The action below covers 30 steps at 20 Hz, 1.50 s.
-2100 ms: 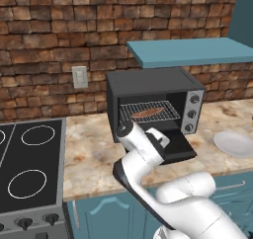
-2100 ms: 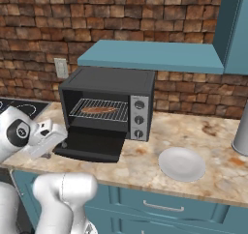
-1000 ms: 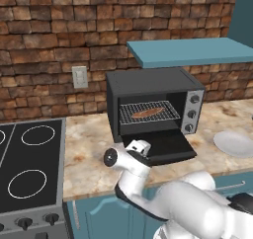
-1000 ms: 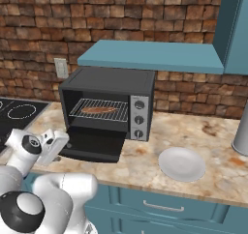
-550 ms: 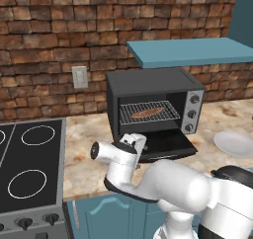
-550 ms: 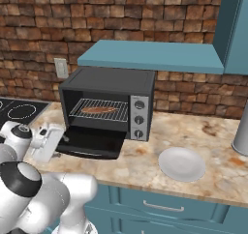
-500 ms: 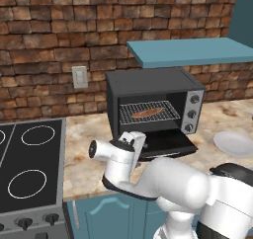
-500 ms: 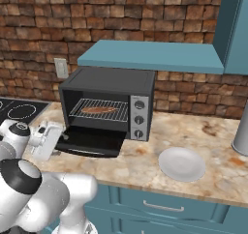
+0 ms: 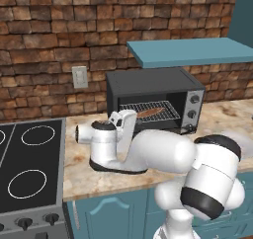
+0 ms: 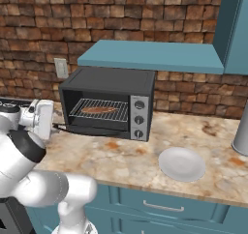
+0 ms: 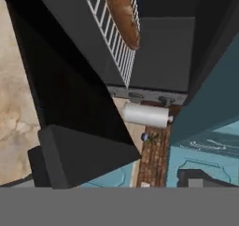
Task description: Pull the toaster oven rack outwards. Pick up the baguette from the plate and place it on the toaster oven rack. Close the toaster oven door fully and set the temperature to the lowest setting.
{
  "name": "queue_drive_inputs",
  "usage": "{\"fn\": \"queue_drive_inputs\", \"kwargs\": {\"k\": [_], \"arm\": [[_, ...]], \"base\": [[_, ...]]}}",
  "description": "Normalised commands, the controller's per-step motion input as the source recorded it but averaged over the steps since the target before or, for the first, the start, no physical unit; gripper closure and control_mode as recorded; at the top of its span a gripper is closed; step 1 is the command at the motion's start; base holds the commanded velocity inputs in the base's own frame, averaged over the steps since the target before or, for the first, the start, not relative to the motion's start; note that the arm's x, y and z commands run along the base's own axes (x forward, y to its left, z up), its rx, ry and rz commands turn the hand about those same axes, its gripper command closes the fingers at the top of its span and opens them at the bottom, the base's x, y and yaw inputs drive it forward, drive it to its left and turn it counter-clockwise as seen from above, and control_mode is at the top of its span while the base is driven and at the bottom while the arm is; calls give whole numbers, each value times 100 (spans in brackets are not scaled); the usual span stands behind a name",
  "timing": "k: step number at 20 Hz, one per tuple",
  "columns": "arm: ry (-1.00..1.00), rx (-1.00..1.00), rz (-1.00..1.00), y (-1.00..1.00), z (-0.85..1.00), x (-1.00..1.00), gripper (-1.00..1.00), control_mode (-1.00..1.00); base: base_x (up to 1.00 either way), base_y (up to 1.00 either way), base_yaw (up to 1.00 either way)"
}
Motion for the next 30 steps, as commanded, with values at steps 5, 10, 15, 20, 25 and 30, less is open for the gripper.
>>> {"fn": "queue_drive_inputs", "kwargs": {"k": [5, 10, 15, 20, 25, 30], "arm": [[-19, 0, 34, -11, 7, 91, -100, -100], [-19, 0, 38, -20, 0, 81, -100, -100], [-24, 0, 43, -31, 0, 56, -100, -100], [-34, 0, 47, -25, 9, -32, -100, -100], [-35, 0, 42, -29, 21, -7, -100, -100], [-31, 0, 43, -37, 17, 55, -100, -100]], "base": [[0, 0, 0], [0, 0, 0], [0, 0, 0], [0, 0, 0], [0, 0, 0], [0, 0, 0]]}}
